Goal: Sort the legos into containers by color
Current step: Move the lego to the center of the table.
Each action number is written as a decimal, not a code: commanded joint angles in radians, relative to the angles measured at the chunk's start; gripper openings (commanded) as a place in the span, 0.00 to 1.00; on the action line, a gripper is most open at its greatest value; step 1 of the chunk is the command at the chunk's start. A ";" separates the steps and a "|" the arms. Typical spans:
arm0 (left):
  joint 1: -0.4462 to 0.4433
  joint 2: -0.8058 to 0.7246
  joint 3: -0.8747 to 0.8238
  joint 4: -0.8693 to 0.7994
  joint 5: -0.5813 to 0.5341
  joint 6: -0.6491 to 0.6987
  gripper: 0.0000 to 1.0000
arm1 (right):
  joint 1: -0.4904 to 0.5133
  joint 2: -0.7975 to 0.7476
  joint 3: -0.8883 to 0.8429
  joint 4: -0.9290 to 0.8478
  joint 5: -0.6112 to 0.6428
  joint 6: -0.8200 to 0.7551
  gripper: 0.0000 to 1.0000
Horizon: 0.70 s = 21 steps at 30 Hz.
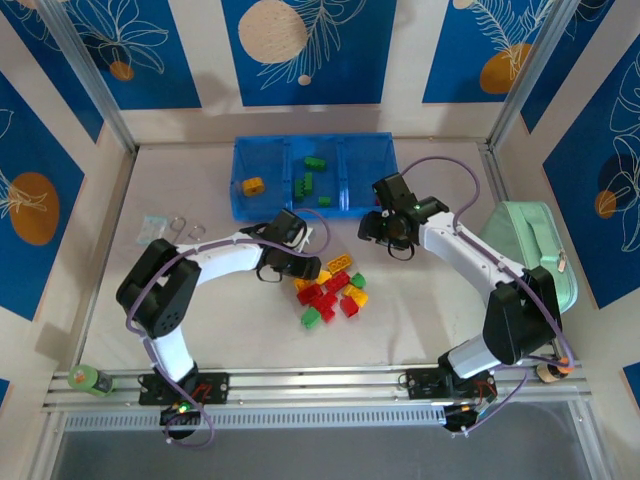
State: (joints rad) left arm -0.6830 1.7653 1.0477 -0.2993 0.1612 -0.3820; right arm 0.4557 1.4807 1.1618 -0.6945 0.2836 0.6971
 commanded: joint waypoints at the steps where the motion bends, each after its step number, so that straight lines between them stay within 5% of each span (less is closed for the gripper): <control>1: -0.006 0.005 -0.003 -0.040 -0.072 -0.019 0.58 | -0.006 -0.034 -0.017 0.007 -0.016 0.018 0.60; 11: 0.043 -0.076 -0.061 -0.041 -0.160 -0.105 0.53 | -0.011 -0.062 -0.036 0.003 -0.015 0.021 0.60; 21: 0.016 -0.088 -0.046 -0.059 -0.106 -0.060 0.72 | -0.009 -0.085 -0.050 0.006 -0.017 0.031 0.60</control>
State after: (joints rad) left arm -0.6594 1.7061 0.9993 -0.3302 0.0437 -0.4622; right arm 0.4500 1.4288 1.1297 -0.6914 0.2825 0.7124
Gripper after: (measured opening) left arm 0.719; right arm 0.601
